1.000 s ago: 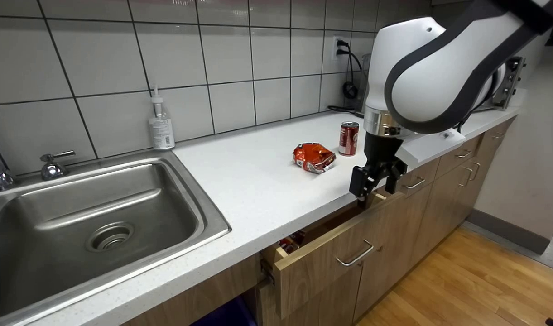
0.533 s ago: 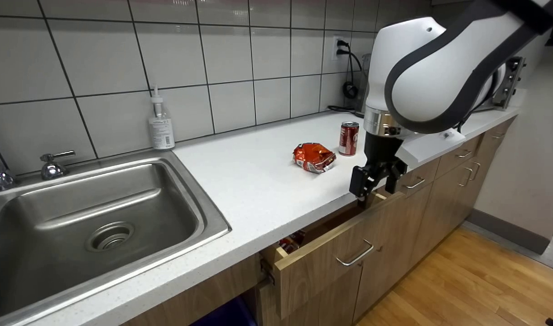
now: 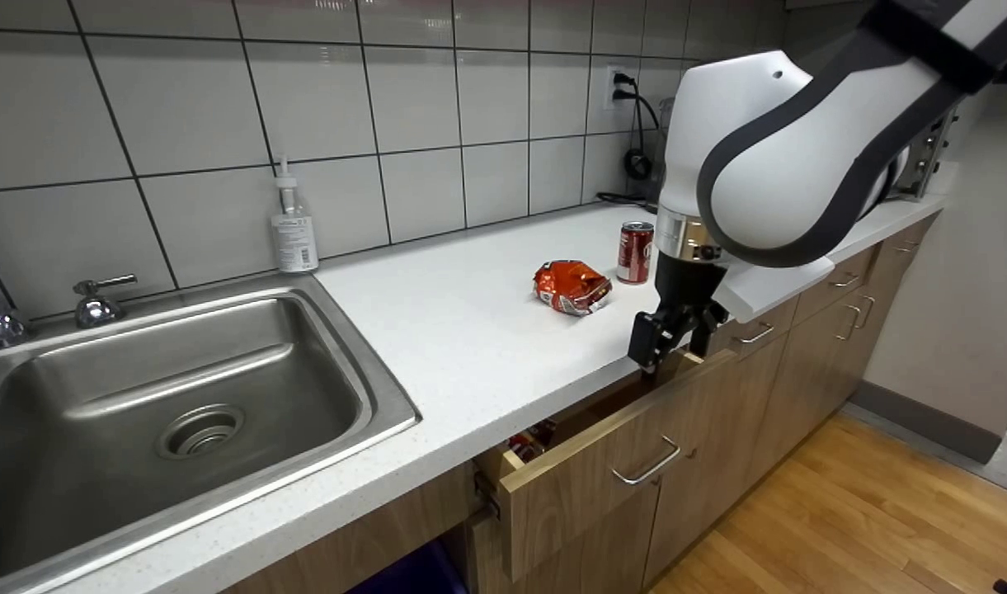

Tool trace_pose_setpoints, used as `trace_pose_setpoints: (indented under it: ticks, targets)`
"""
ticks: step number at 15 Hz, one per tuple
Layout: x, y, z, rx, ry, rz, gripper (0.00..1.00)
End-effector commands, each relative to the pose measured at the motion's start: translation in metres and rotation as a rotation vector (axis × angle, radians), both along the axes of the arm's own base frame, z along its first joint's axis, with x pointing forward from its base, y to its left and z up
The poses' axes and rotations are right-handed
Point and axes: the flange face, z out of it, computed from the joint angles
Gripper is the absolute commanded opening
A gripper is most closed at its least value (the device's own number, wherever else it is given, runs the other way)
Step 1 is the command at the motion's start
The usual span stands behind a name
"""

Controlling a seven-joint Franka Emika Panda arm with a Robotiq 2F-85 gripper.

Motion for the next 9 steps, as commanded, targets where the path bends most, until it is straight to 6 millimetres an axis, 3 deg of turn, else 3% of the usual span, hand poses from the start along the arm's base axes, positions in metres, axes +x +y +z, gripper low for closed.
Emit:
trace_pose_setpoints:
  ticks: [1,9]
  targets:
    - [0.008,0.001,-0.013,-0.018,-0.021,0.051,1.0]
    - [0.016,0.003,-0.028,-0.033,-0.07,0.084,1.0]
